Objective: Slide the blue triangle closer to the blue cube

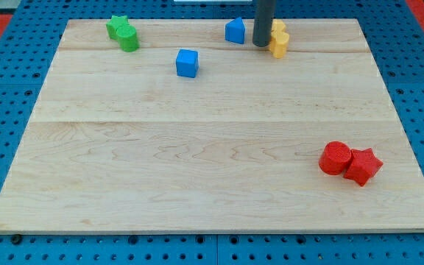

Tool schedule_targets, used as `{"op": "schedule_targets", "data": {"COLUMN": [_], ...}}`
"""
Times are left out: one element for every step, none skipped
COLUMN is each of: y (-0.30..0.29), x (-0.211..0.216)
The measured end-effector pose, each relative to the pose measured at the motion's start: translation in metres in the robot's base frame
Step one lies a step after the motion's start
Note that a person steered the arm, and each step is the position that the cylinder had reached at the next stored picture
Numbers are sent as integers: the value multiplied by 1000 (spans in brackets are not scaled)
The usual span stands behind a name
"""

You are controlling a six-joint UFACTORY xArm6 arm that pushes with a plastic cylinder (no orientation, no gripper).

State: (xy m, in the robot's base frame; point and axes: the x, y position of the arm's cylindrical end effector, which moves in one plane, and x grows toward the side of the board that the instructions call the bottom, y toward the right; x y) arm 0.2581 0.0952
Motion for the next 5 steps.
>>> {"op": "schedule_targets", "data": {"y": [-1,-30,-41,-47,-54], "x": [-21,-36,-55,-65,-40]}}
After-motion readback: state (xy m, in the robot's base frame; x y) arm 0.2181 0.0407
